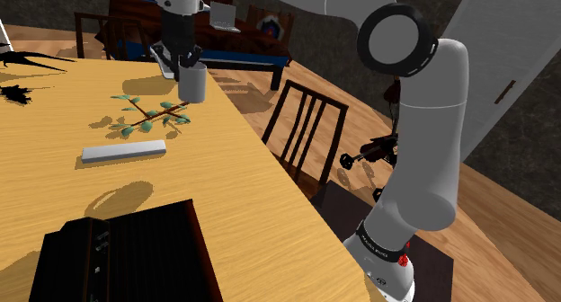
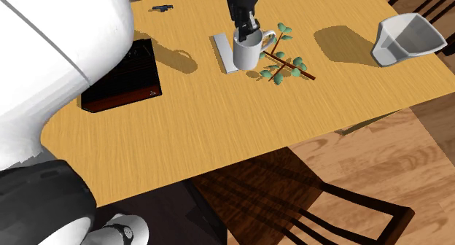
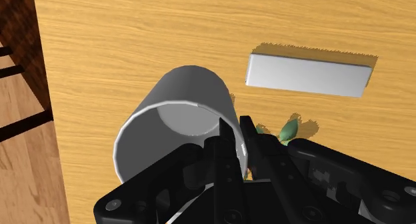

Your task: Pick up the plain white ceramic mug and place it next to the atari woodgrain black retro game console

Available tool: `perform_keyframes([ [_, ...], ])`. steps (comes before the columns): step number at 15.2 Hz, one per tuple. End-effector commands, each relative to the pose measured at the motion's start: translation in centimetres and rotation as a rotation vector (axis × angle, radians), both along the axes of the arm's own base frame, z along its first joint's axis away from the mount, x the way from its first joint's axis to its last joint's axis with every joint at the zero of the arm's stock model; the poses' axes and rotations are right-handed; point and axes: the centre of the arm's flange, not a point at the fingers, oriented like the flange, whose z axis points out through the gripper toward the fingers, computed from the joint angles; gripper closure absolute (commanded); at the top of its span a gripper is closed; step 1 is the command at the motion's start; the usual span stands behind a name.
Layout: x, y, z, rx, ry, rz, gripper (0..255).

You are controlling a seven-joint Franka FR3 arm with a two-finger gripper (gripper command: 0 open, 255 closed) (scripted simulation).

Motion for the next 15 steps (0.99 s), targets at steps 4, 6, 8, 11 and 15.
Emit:
perform_keyframes([
  [4, -2.5, 6.0, 0.0, 0.000, 0.000, -0.001, 255],
  [6, -3.6, 8.4, 0.0, 0.000, 0.000, -0.001, 255],
  [8, -4.7, 10.8, 0.0, 0.000, 0.000, -0.001, 255],
  [11, -6.3, 14.4, 0.0, 0.000, 0.000, -0.001, 255],
  [15, -8.4, 19.2, 0.0, 0.000, 0.000, -0.001, 255],
])
